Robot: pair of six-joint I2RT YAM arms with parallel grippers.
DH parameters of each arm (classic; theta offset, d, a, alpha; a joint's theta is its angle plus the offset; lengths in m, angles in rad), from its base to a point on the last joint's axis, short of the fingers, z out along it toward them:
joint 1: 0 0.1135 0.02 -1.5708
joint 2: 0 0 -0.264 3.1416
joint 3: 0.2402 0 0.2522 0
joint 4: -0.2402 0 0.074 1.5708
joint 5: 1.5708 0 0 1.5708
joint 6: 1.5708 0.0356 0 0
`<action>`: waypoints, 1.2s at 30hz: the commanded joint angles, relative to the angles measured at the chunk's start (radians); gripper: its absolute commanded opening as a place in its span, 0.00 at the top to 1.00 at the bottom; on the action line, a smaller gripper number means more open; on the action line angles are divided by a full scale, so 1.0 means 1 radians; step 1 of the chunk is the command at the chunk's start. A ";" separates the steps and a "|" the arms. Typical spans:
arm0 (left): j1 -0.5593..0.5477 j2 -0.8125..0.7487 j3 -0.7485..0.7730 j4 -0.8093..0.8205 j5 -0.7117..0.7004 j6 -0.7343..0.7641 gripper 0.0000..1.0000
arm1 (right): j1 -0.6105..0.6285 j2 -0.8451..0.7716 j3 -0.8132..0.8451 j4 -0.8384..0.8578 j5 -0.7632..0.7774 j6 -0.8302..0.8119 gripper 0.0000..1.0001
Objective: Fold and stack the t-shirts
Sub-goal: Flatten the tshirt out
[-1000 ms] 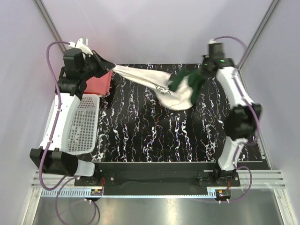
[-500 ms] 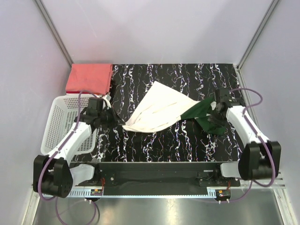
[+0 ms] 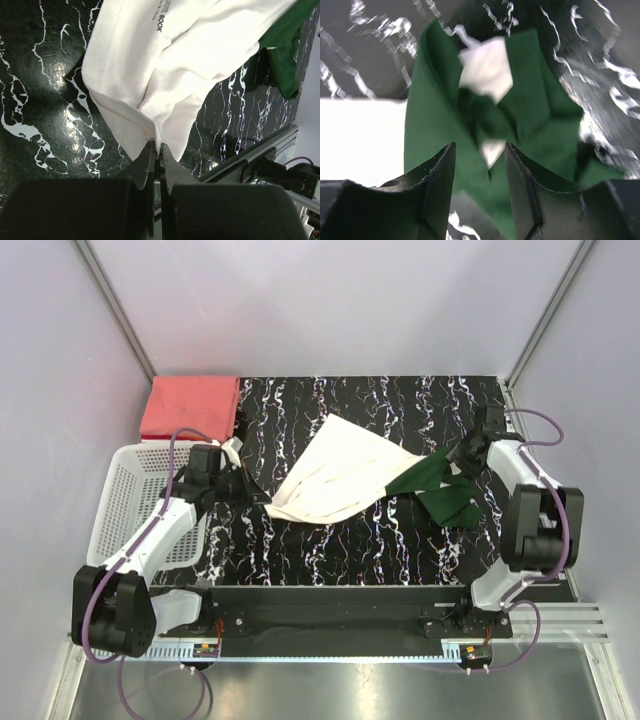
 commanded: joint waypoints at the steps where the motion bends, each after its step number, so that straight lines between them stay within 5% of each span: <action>1: 0.001 0.003 0.039 0.046 0.050 0.033 1.00 | -0.064 0.076 0.087 0.113 -0.105 0.025 0.48; 12: 0.001 -0.009 0.039 0.047 0.032 0.041 1.00 | -0.130 0.189 0.234 0.149 -0.225 0.297 0.59; 36: 0.001 -0.009 0.037 0.050 0.005 0.035 1.00 | -0.133 0.332 0.325 0.010 -0.260 0.300 0.54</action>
